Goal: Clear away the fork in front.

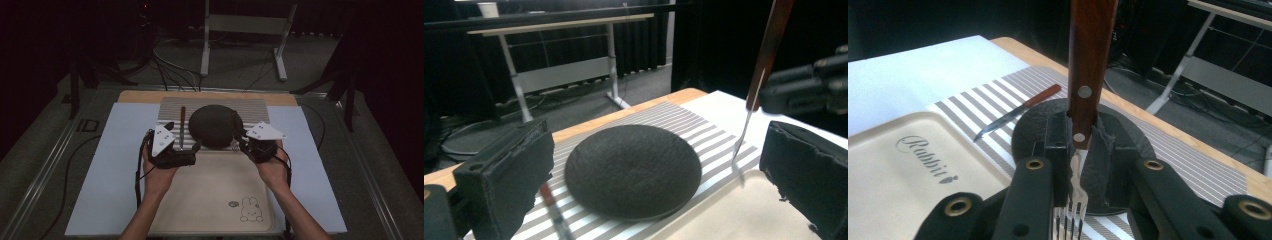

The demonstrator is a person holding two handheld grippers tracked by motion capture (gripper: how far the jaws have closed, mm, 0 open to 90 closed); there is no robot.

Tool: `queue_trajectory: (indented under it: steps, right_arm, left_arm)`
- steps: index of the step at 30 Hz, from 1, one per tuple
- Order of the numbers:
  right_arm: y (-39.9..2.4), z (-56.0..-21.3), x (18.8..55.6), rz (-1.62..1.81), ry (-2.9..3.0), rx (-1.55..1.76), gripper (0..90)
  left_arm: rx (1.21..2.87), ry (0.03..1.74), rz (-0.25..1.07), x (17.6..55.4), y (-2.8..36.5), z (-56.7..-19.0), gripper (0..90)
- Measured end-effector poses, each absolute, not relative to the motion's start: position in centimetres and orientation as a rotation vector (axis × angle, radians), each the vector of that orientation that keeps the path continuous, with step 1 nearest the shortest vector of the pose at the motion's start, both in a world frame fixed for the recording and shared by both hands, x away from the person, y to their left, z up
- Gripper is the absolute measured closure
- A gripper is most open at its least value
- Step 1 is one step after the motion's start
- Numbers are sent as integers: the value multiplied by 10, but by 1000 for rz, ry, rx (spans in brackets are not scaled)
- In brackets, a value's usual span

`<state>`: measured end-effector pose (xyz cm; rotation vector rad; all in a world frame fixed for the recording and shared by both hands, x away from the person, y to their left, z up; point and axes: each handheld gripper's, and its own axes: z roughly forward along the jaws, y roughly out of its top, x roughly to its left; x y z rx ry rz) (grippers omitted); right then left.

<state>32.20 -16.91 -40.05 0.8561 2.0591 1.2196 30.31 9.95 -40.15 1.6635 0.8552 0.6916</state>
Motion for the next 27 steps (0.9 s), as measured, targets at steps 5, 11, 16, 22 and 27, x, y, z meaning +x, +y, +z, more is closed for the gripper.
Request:
queue_trajectory:
  steps: [5,11,16,22,27]
  right_arm:
    - [-164,-403,319,1228,2068,846,780]
    - [-159,-406,315,1237,2079,833,780]
    - [-154,-407,313,1244,2082,821,780]
    - [-150,-409,311,1253,2091,810,780]
    - [-144,-411,309,1261,2099,808,780]
  left_arm:
    - [1675,845,669,310,87,-398,34]
    - [1663,844,621,316,77,-396,54]
    - [1656,836,590,319,72,-395,74]
    - [1658,814,555,321,67,-392,122]
    - [1667,790,514,323,63,-392,168]
